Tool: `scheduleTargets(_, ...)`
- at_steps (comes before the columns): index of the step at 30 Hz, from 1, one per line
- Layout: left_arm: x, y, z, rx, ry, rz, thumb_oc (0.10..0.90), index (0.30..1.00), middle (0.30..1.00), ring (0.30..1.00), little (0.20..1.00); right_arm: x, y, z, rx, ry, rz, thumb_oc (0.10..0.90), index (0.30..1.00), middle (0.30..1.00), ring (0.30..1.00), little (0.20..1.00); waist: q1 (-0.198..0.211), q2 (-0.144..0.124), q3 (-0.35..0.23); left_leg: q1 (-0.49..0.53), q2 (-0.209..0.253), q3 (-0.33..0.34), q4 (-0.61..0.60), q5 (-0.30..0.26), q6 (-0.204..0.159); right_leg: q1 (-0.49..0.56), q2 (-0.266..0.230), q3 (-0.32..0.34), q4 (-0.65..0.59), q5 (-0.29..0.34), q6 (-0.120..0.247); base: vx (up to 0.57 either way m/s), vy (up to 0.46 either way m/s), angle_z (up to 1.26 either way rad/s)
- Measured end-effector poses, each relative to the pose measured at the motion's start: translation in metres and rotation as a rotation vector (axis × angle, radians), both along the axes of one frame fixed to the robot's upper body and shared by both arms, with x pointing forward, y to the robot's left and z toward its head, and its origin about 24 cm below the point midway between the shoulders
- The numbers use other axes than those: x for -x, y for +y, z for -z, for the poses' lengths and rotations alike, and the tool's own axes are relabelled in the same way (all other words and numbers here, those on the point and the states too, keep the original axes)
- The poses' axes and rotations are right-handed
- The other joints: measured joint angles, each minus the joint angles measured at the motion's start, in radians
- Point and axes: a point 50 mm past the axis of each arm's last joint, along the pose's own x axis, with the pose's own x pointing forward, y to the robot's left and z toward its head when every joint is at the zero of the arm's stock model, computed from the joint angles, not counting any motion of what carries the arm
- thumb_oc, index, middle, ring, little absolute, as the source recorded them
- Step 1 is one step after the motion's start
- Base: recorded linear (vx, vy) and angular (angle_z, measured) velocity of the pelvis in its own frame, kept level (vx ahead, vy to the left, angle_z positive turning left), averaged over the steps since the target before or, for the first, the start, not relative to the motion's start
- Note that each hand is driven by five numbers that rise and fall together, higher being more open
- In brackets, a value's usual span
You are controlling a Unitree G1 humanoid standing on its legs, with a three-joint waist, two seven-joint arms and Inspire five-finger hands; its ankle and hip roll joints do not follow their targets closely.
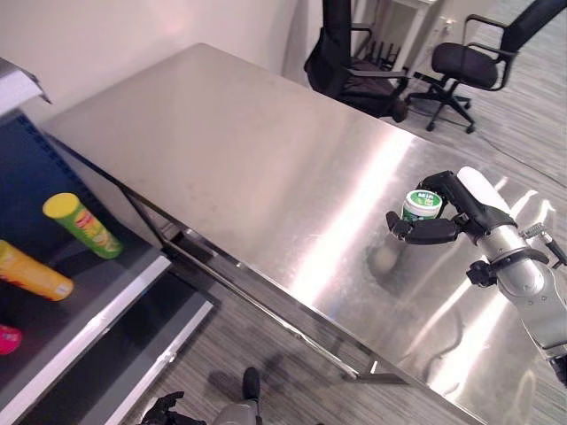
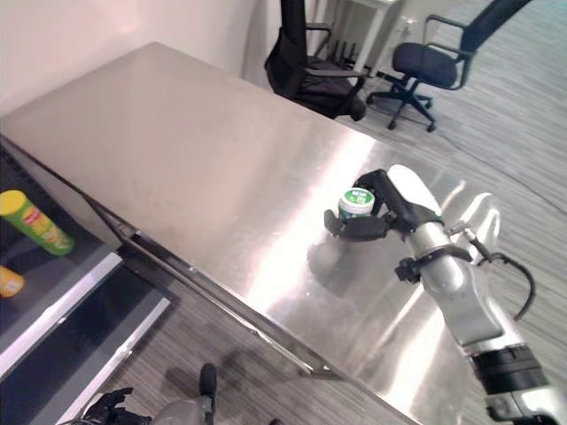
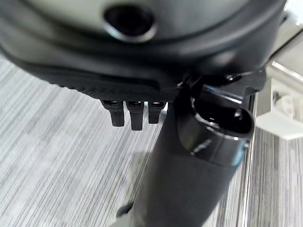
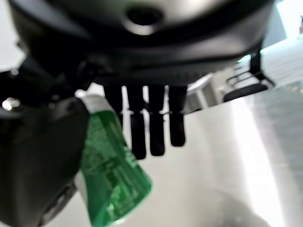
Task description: Put the goods on the table back onto the shelves and tidy them up.
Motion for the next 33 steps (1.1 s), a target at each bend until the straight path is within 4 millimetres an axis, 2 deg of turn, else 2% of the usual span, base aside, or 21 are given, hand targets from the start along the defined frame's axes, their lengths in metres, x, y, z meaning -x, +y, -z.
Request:
scheduleTargets(1,-0.005,0.0,-0.002,-0.001,-0.02,0.005,0.8,0.9,0.9,0.9,0.9,0.002,-0.001,0.002,-0.008,-0.005,0.013,0.4,0.3,0.3,0.3,0.3,-0.003,0.006,0.001,-0.001,-0.003,-0.024,0.0,0.001,0.003,-0.023,0.0,0.084,0.035,-0.029,0.004,0.01,-0.198,0.93)
scheduleTargets(2,-0.01,0.003,-0.006,-0.01,-0.049,0.01,0.8,0.9,0.9,0.9,0.9,0.002,0.0,0.003,-0.026,-0.017,0.016,0.4,0.3,0.3,0.3,0.3,0.021,0.001,-0.002,0.001,-0.018,-0.048,0.0,0.01,-0.017,-0.042,-0.01,0.132,0.04,-0.048,0.006,0.01,-0.189,0.76)
scheduleTargets(6,0.001,-0.012,0.0,0.03,-0.056,0.013,0.8,0.9,0.9,0.9,0.9,0.005,-0.001,-0.001,-0.047,-0.078,0.028,0.4,0.3,0.3,0.3,0.3,0.04,0.029,-0.039,-0.01,-0.008,-0.125,0.0,0.027,-0.047,0.045,0.034,0.038,-0.085,0.0,-0.021,-0.03,-0.143,0.66)
scheduleTargets(7,0.012,-0.015,0.004,0.042,-0.025,0.002,0.8,0.9,0.9,0.9,0.9,0.005,-0.002,-0.003,-0.048,-0.087,0.031,0.4,0.3,0.3,0.3,0.3,0.054,0.031,-0.044,-0.012,-0.004,-0.131,0.0,0.031,-0.049,0.056,0.044,0.034,-0.1,0.004,-0.026,-0.11,-0.209,0.31)
scheduleTargets(8,0.035,-0.018,0.01,0.055,0.038,-0.018,0.8,0.9,0.9,0.9,0.9,0.005,-0.002,-0.005,-0.051,-0.098,0.029,0.4,0.3,0.3,0.3,0.3,0.076,0.029,-0.057,-0.018,0.0,-0.144,0.0,0.044,-0.059,0.073,0.064,0.023,-0.129,0.01,-0.034,-0.09,-0.165,0.38)
scheduleTargets(9,0.049,-0.019,0.013,0.059,0.078,-0.03,0.8,0.9,0.9,0.9,0.9,0.005,-0.002,-0.006,-0.053,-0.105,0.033,0.4,0.3,0.3,0.3,0.3,0.075,0.022,-0.062,-0.021,-0.001,-0.161,0.001,0.049,-0.066,0.086,0.069,0.001,-0.154,0.015,-0.038,-0.1,-0.165,0.38)
scheduleTargets(12,0.066,-0.018,0.015,0.059,0.125,-0.045,0.8,0.9,0.9,0.9,0.9,0.003,-0.001,-0.011,-0.057,-0.132,0.031,0.4,0.3,0.3,0.3,0.3,0.102,0.021,-0.062,-0.025,0.013,-0.173,0.001,0.056,-0.077,0.096,0.091,-0.016,-0.165,0.017,-0.043,-0.11,-0.16,0.24)
scheduleTargets(17,0.066,-0.018,0.015,0.059,0.123,-0.046,0.8,0.9,0.9,0.9,0.9,-0.002,0.005,-0.027,-0.072,-0.197,-0.002,0.4,0.3,0.3,0.3,0.3,0.118,0.023,-0.062,-0.033,0.028,-0.202,0.001,0.073,-0.101,0.105,0.125,-0.034,-0.165,0.012,-0.05,-0.08,-0.117,0.19)
scheduleTargets(19,0.063,-0.019,0.015,0.062,0.114,-0.043,0.8,0.9,0.9,0.9,0.9,-0.006,0.013,-0.046,-0.085,-0.272,-0.052,0.4,0.3,0.3,0.3,0.3,0.135,0.032,-0.06,-0.043,0.042,-0.215,0.007,0.079,-0.118,0.111,0.157,-0.05,-0.165,0.011,-0.072,-0.1,-0.116,0.3)
scheduleTargets(22,0.062,-0.02,0.015,0.065,0.112,-0.043,0.8,0.9,0.9,0.9,0.9,-0.003,0.024,-0.068,-0.053,-0.351,-0.121,0.4,0.3,0.3,0.3,0.3,0.134,0.047,-0.048,-0.057,0.049,-0.232,0.014,0.073,-0.135,0.113,0.169,-0.076,-0.165,0.015,-0.093,-0.12,-0.053,0.25)
scheduleTargets(24,0.059,-0.021,0.015,0.067,0.105,-0.041,0.8,0.9,0.9,0.9,0.9,0.0,0.03,-0.081,-0.003,-0.387,-0.166,0.4,0.3,0.3,0.3,0.3,0.127,0.058,-0.04,-0.078,0.056,-0.214,0.018,0.063,-0.127,0.112,0.171,-0.102,-0.164,0.017,-0.097,-0.15,-0.01,0.41)
scheduleTargets(26,0.052,-0.022,0.015,0.068,0.091,-0.037,0.8,0.9,0.9,0.9,0.9,0.004,0.032,-0.091,0.045,-0.411,-0.192,0.4,0.3,0.3,0.3,0.3,0.121,0.063,-0.03,-0.097,0.066,-0.123,0.014,0.004,-0.107,0.099,0.165,-0.136,-0.147,0.016,-0.101,-0.13,0.003,0.51)
scheduleTargets(27,0.046,-0.022,0.014,0.067,0.072,-0.033,0.8,0.9,0.9,0.9,0.9,0.005,0.033,-0.094,0.058,-0.417,-0.197,0.4,0.3,0.3,0.3,0.3,0.117,0.048,-0.021,-0.096,0.079,-0.044,0.022,-0.044,-0.111,0.094,0.147,-0.148,-0.143,0.016,-0.103,-0.06,0.013,0.4)
scheduleTargets(28,0.041,-0.021,0.012,0.065,0.057,-0.028,0.8,0.9,0.9,0.9,0.9,0.006,0.034,-0.096,0.061,-0.423,-0.202,0.4,0.3,0.3,0.3,0.3,0.118,0.023,-0.006,-0.102,0.081,0.017,0.054,-0.052,-0.096,0.095,0.125,-0.155,-0.145,0.014,-0.107,-0.12,0.055,0.17)
scheduleTargets(29,0.038,-0.021,0.012,0.064,0.052,-0.026,0.8,0.9,0.9,0.9,0.9,0.005,0.035,-0.095,0.055,-0.424,-0.206,0.4,0.3,0.3,0.3,0.3,0.124,0.012,0.0,-0.108,0.08,0.045,0.098,-0.059,-0.083,0.1,0.103,-0.157,-0.143,0.014,-0.107,-0.13,0.07,0.03)
scheduleTargets(30,0.04,-0.022,0.013,0.066,0.06,-0.02,0.8,0.9,0.9,0.9,0.9,0.006,0.039,-0.096,0.055,-0.428,-0.221,0.4,0.3,0.3,0.3,0.3,0.124,-0.019,0.014,-0.097,0.082,0.043,0.189,-0.07,-0.076,0.112,0.07,-0.164,-0.137,0.013,-0.105,-0.17,0.109,0.09)
scheduleTargets(31,0.041,-0.022,0.014,0.068,0.07,-0.015,0.8,0.9,0.9,0.9,0.9,0.008,0.042,-0.096,0.051,-0.435,-0.233,0.4,0.3,0.3,0.3,0.3,0.106,-0.033,0.02,-0.093,0.088,0.045,0.266,-0.101,-0.064,0.128,0.046,-0.182,-0.131,0.013,-0.105,-0.13,0.117,0.24)
scheduleTargets(32,0.046,-0.023,0.015,0.071,0.083,-0.018,0.8,0.9,0.9,0.9,0.9,0.009,0.044,-0.097,0.054,-0.442,-0.243,0.4,0.3,0.3,0.3,0.3,0.091,-0.022,0.015,-0.077,0.089,0.042,0.282,-0.083,-0.052,0.135,0.045,-0.182,-0.112,0.008,-0.097,-0.12,0.138,0.45)
scheduleTargets(33,0.046,-0.028,0.015,0.082,0.079,-0.015,0.8,0.9,0.9,0.9,0.9,0.011,0.044,-0.101,0.07,-0.453,-0.246,0.4,0.3,0.3,0.3,0.3,0.07,0.007,0.017,-0.05,0.092,0.01,0.255,-0.061,-0.034,0.12,0.039,-0.181,-0.026,-0.012,-0.079,-0.07,0.237,1.12)
